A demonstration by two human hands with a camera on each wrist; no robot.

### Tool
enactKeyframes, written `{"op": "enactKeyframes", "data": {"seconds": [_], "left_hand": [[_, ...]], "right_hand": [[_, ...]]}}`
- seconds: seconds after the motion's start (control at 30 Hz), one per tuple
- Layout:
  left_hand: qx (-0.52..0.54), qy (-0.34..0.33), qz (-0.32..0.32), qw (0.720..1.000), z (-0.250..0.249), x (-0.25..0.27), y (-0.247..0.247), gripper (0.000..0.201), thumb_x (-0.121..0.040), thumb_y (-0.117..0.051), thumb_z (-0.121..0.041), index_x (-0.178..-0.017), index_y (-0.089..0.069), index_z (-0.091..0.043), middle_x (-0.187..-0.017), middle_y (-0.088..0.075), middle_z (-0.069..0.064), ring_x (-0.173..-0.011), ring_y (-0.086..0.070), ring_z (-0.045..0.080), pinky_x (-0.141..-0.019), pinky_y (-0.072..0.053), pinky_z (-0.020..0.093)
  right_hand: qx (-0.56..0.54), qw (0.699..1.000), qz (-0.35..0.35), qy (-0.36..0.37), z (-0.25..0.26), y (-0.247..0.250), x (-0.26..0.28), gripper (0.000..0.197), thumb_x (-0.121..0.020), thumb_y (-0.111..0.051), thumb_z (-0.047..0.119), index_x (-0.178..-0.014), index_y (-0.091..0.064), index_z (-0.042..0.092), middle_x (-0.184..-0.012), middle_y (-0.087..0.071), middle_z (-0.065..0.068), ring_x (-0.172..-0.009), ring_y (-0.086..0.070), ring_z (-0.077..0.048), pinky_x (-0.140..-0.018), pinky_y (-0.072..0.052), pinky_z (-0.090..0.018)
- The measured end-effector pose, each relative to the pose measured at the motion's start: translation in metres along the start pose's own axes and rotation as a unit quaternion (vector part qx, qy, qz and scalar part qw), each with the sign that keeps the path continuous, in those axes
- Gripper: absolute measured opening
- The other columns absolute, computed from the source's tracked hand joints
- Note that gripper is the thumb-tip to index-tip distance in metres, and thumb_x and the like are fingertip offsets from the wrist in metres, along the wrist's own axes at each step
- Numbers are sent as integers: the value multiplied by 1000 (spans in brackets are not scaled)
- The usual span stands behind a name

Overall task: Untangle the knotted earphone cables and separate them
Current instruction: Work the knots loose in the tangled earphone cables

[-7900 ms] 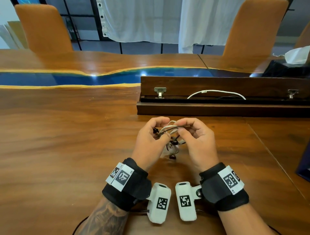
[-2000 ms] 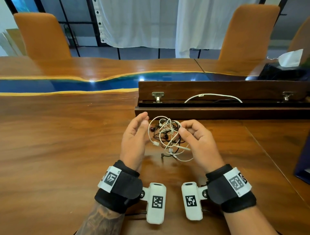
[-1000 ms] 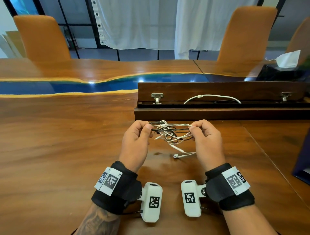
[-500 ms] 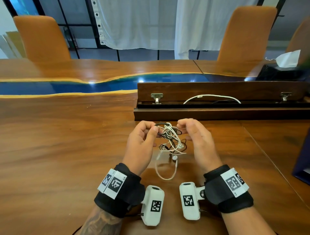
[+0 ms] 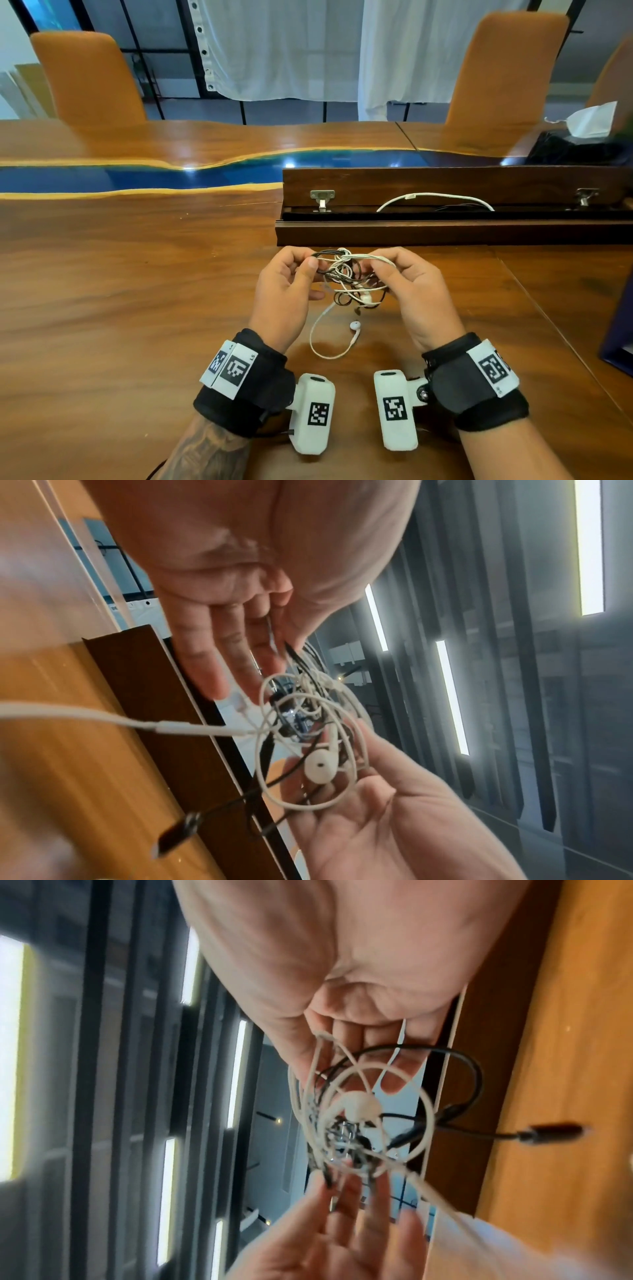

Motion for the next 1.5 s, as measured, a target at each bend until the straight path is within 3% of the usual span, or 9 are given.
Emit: {"op": "enactKeyframes", "data": {"seconds": [0.1, 0.23, 0.43, 0.8, 1.0, 1.13, 1.23, 1.37, 1.5], "left_hand": [[-2, 43, 9, 999, 6, 1, -2, 15, -105, -47, -12, -102, -61, -13, -100, -71, 5, -89, -72, 20, -64, -60, 33], [46, 56, 51, 996, 0, 4, -10, 23, -101, -55, -28, -108, -66, -9, -100, -74, 12, -88, -73, 24, -66, -62, 37], [28, -12, 34, 999, -9, 6, -8, 6, -94, -65, -4, -95, -69, -8, -83, -72, -4, -75, -68, 9, -61, -58, 24], [60, 29, 20, 998, 6, 2, -8, 15, -100, -52, 0, -103, -63, -10, -92, -72, 6, -80, -69, 16, -63, -57, 27], [57, 76, 36, 995, 15, 4, -15, 19, -106, -46, -12, -108, -65, -10, -93, -72, 14, -77, -68, 19, -57, -56, 30], [78, 80, 57, 992, 10, 7, -20, 29, -106, -45, -32, -114, -68, -15, -101, -72, 16, -82, -67, 22, -61, -57, 35], [75, 58, 67, 993, 5, 8, -22, 23, -100, -58, -17, -122, -65, -15, -100, -76, 1, -84, -70, 14, -62, -59, 28], [75, 33, 44, 996, 5, 6, -16, 28, -97, -59, 1, -121, -64, -12, -106, -76, 5, -86, -72, 14, -60, -57, 23], [99, 30, 1, 995, 7, 3, -7, 31, -95, -54, 10, -111, -67, -12, -103, -74, 12, -85, -70, 25, -63, -57, 26]], "right_hand": [[-54, 998, 19, -24, -1, -8, 2, 20, -102, -50, 4, -100, -69, 10, -95, -76, -8, -94, -71, -24, -87, -57, -37], [-20, 999, 43, -28, -4, -13, 3, 18, -103, -53, 11, -97, -70, 10, -99, -75, -4, -94, -70, -18, -83, -54, -31], [-6, 999, 52, -15, -2, -14, 7, 18, -90, -71, 16, -106, -63, 12, -99, -72, -4, -89, -70, -17, -74, -57, -25], [-51, 998, 47, 1, 3, -15, 6, 14, -87, -72, 10, -101, -73, 8, -92, -77, -2, -83, -73, -13, -71, -55, -21], [-76, 996, 43, -18, 7, -16, 7, 29, -92, -66, 10, -121, -62, 11, -100, -79, -5, -88, -75, -19, -69, -58, -24], [-39, 999, 4, -12, 0, -8, 3, 16, -96, -65, 7, -110, -59, 13, -89, -78, -8, -78, -74, -19, -64, -58, -26], [-54, 998, -6, -14, -4, -5, 2, 15, -95, -63, 1, -102, -55, 11, -88, -75, -11, -75, -72, -18, -62, -56, -24], [-72, 997, 4, -30, -7, -6, 2, 21, -96, -59, -3, -96, -49, 15, -95, -71, -24, -78, -73, -23, -63, -57, -27], [-53, 998, 37, -20, -5, -15, 2, 28, -96, -56, -8, -90, -62, 19, -104, -68, -27, -92, -72, -38, -83, -59, -44]]}}
Point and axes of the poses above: each hand's wrist, its own x-axis away from the middle knuckle, its own y-axis out of the back of the hand, z = x × y, the point moved 8 cm from there along -x, towards the middle knuckle
